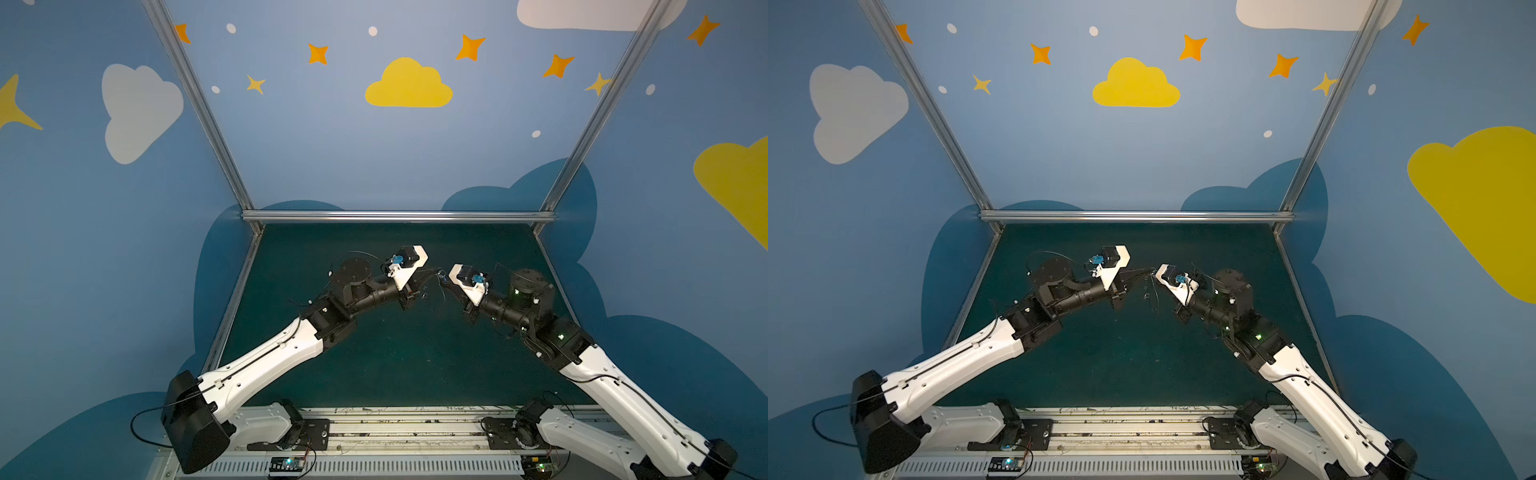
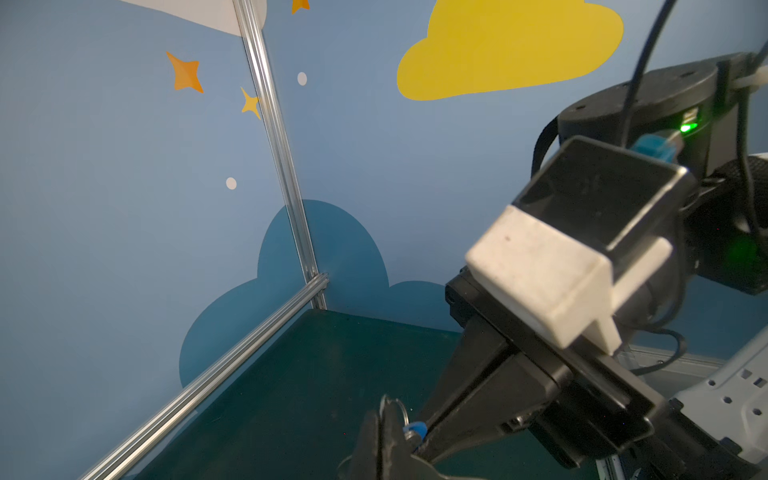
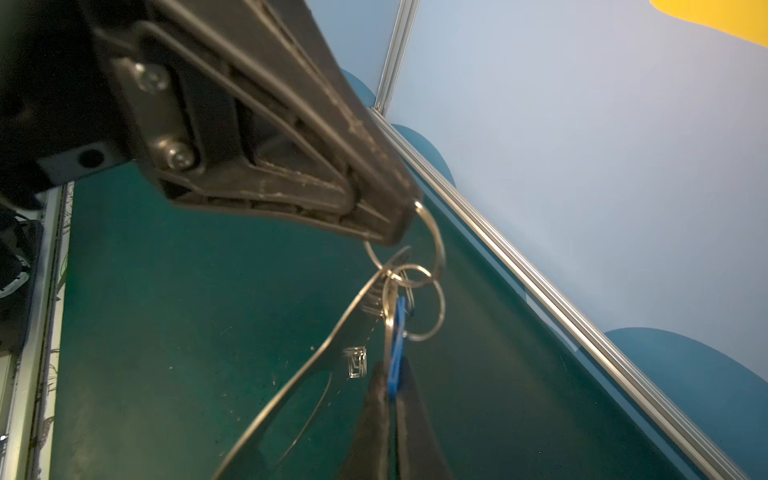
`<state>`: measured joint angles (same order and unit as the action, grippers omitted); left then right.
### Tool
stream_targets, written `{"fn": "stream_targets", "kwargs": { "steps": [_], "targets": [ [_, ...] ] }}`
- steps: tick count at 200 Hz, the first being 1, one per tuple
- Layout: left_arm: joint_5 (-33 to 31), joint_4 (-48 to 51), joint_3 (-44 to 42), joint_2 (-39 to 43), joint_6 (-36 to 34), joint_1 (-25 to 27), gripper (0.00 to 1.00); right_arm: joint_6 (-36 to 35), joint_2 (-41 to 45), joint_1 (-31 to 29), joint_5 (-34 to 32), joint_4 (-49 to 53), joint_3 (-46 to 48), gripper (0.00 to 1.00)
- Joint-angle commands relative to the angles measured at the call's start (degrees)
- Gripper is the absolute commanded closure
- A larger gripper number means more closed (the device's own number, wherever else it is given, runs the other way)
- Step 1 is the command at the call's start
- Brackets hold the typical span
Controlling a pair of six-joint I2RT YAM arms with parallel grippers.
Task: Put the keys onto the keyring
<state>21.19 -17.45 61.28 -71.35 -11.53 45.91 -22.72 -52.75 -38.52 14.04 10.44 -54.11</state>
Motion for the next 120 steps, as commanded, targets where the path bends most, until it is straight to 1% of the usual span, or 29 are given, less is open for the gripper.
{"fn": "stream_targets", "kwargs": {
  "steps": [1,52,62,69,75,82,95,109,120],
  "targets": [
    [-0.6,-5.2,-0.4,-0.2,2.5,0.1,0.97,-2.1,0.5,-0.8,-0.3,-1.1,0.7,1.00],
    [-0.3,-6.7,-1.1,-0.2,3.0,0.1,0.97,-3.3,-0.1,-0.9,-0.5,0.3,0.3,1.00],
    [-0.2,-7.0,-1.2,0.0,2.7,0.1,0.97,-3.1,0.3,-0.7,-1.6,0.8,0.3,0.93],
    [-0.2,-6.9,-1.3,0.2,2.5,0.1,0.97,-2.8,0.9,-0.4,-2.3,0.6,0.5,0.83],
    [0.0,-6.7,-1.3,0.2,2.4,0.1,0.97,-2.8,1.5,0.0,-2.6,0.5,0.8,0.77],
    [0.8,-6.4,-1.4,0.4,2.1,0.0,0.97,-2.8,2.3,0.5,-2.7,0.2,1.1,0.72],
    [2.6,-6.4,-1.7,0.6,2.0,-0.1,0.97,-2.8,3.4,1.5,-2.9,0.6,1.3,0.68],
    [5.0,-6.4,-1.8,0.7,2.1,-0.3,0.97,-2.8,4.6,2.7,-3.2,1.8,1.2,0.67],
    [6.9,-6.0,-1.8,0.6,1.7,-0.5,0.97,-2.6,5.5,3.6,-2.1,2.1,1.0,0.66]
  ]
}}
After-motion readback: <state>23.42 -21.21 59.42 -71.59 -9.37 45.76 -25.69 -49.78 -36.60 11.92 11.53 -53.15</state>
